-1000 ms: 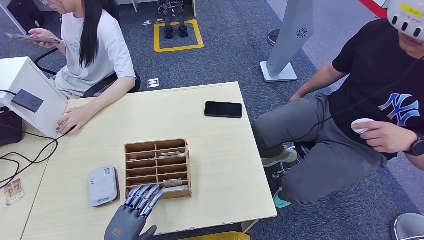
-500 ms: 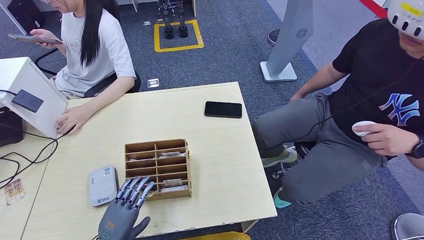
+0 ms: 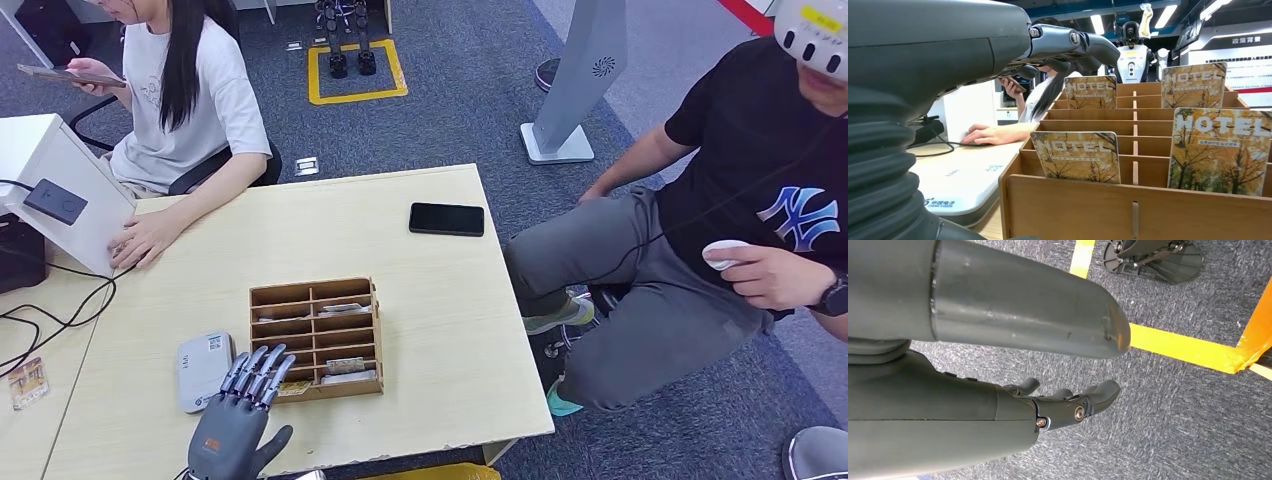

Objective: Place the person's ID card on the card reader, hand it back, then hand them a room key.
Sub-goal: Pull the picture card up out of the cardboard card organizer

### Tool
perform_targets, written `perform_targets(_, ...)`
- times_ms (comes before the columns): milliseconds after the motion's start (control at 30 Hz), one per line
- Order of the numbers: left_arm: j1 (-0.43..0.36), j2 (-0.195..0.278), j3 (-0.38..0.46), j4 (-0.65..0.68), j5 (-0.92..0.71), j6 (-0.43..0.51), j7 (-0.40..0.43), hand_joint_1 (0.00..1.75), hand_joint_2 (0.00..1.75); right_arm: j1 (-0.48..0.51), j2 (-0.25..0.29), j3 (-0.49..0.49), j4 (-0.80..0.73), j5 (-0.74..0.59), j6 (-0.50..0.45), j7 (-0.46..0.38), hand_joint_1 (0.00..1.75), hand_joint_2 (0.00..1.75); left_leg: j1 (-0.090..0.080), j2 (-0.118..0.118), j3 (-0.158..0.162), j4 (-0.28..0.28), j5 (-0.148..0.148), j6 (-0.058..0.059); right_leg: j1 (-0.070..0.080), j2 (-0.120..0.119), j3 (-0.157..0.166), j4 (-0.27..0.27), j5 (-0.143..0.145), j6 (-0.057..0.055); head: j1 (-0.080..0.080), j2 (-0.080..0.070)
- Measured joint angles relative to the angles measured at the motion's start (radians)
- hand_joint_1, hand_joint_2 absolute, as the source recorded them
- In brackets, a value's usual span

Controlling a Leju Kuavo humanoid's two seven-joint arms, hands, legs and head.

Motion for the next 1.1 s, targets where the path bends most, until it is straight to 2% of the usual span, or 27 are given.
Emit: perform_targets(1100,0.000,-0.014,0.010,0.012,0.025,-0.021,-0.051,0.00,1.75,-0.001,0.002,-0.001,0.000,0.003,0.001,-0.006,0.00,0.00,0.000,0.000,0.000,0.000,0.000,0.000,0.000,0.000,0.000,0.000,0.000,0.000,0.000,0.000)
